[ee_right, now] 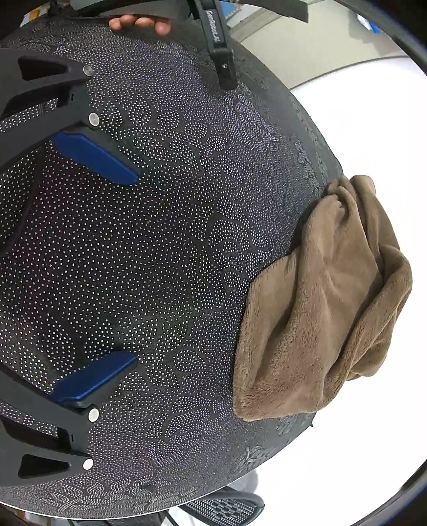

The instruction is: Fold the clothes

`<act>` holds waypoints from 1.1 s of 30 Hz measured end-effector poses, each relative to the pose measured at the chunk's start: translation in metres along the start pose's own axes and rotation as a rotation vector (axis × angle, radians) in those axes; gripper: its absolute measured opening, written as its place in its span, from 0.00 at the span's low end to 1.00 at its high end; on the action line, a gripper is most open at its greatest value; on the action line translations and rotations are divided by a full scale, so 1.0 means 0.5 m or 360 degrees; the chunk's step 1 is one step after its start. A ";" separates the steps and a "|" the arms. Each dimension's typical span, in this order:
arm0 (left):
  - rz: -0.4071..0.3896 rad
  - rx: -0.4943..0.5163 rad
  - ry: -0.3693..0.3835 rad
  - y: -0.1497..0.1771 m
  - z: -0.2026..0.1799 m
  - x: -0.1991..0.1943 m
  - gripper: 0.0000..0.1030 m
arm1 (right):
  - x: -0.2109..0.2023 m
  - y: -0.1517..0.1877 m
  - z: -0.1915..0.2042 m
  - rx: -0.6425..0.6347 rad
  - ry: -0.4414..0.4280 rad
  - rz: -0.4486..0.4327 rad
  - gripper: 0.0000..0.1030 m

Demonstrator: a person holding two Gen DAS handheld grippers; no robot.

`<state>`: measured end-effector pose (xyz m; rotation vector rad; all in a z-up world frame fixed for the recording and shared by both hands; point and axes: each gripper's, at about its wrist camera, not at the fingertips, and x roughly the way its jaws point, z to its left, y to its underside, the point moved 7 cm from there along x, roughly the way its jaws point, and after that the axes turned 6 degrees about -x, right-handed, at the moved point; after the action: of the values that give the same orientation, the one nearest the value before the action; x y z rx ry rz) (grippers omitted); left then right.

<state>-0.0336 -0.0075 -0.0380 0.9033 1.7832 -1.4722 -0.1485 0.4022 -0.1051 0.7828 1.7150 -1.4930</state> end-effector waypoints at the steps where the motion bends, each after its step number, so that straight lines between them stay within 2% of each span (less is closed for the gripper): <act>1: 0.0002 0.0023 0.0001 0.002 -0.001 0.000 1.00 | -0.001 0.003 -0.007 -0.0001 0.0002 -0.0001 1.00; 3: 0.0005 0.0068 0.0004 0.005 -0.002 -0.001 1.00 | -0.003 0.009 -0.022 -0.0003 0.0003 -0.0003 1.00; 6: 0.0021 0.0134 -0.0062 0.012 -0.010 0.002 1.00 | -0.006 0.018 -0.045 -0.0004 0.0003 -0.0004 1.00; 10: 0.0019 0.0147 -0.0083 0.016 -0.016 0.003 1.00 | -0.010 0.032 -0.077 -0.0004 0.0005 -0.0007 1.00; 11: 0.0017 0.0143 -0.0084 0.017 -0.017 0.003 1.00 | -0.010 0.027 -0.067 -0.0004 0.0006 -0.0008 1.00; 15: 0.0011 0.0112 -0.0078 0.016 -0.014 -0.003 1.00 | -0.003 -0.034 0.066 -0.0008 0.0013 -0.0007 1.00; 18: -0.0004 0.0038 -0.0013 0.009 -0.004 -0.007 1.00 | 0.002 -0.073 0.153 -0.0012 0.0017 -0.0007 1.00; 23: -0.0034 -0.0095 0.0108 0.002 0.015 -0.022 1.00 | -0.002 -0.070 0.156 -0.0012 0.0019 -0.0008 1.00; 29: -0.0047 -0.0129 0.0167 -0.001 0.024 -0.028 1.00 | 0.012 -0.066 0.151 -0.0014 0.0013 -0.0008 1.00; 33: -0.0049 -0.0126 0.0161 -0.001 0.022 -0.029 1.00 | 0.002 -0.056 0.168 -0.0014 0.0010 -0.0006 1.00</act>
<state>-0.0256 -0.0197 -0.0276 0.9287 1.9230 -1.3864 -0.1613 0.3151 -0.0962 0.7808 1.7278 -1.4859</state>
